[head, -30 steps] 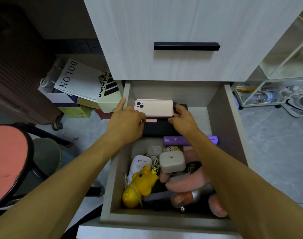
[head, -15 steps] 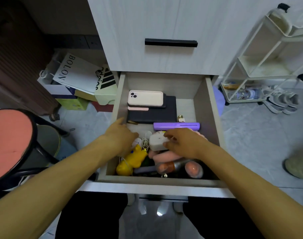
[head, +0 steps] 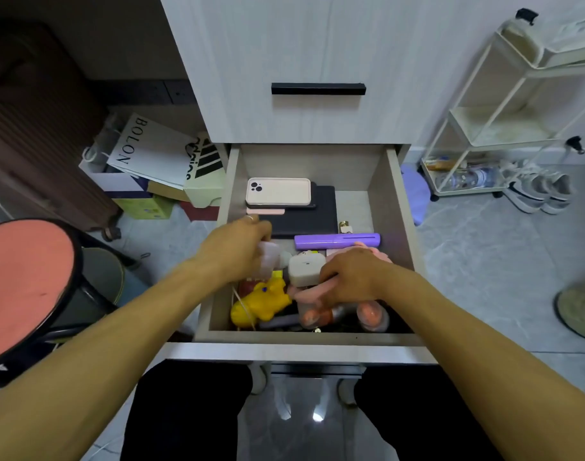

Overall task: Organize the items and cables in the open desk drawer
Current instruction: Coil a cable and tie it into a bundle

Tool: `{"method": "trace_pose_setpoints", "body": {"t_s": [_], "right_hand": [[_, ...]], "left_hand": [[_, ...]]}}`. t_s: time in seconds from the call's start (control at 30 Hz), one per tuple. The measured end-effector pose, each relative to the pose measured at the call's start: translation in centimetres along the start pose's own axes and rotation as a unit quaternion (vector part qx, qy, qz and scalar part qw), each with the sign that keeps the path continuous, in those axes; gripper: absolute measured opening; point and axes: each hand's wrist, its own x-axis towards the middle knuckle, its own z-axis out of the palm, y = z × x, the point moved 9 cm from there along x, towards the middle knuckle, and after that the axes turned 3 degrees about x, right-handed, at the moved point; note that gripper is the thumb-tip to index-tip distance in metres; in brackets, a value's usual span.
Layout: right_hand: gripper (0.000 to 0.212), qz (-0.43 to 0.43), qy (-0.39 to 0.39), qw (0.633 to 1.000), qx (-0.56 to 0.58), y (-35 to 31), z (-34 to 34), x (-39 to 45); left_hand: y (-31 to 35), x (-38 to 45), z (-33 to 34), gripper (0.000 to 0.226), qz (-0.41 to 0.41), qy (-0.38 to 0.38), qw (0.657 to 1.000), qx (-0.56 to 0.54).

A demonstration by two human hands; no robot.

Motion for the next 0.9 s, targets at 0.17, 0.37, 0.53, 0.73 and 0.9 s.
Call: {"method": "trace_pose_setpoints", "body": {"t_s": [0.17, 0.37, 0.53, 0.73, 0.9], "right_hand": [[0.058, 0.048, 0.056, 0.997, 0.036, 0.6, 0.2, 1.9], [0.044, 0.019, 0.087, 0.983, 0.158, -0.7, -1.6, 1.2], [0.044, 0.041, 0.173, 0.911, 0.371, 0.9, -2.2, -0.4], [0.088, -0.088, 0.101, 0.912, 0.387, -2.2, -1.3, -2.5], [0.037, -0.081, 0.096, 0.957, 0.262, -4.1, -2.2, -4.2]], "left_hand": [[-1.9, -2.1, -2.9, 0.009, -0.047, 0.15, 0.978, -0.134], [-4.2, -4.7, -0.8, 0.014, -0.199, 0.203, 0.866, -0.411], [-3.0, -6.7, -0.1, 0.016, -0.212, 0.204, 0.81, -0.507], [-0.4, -8.3, -0.9, 0.018, -0.094, 0.147, 0.818, -0.548], [0.4, -9.3, -1.3, 0.019, -0.046, 0.144, 0.819, -0.554]]}}
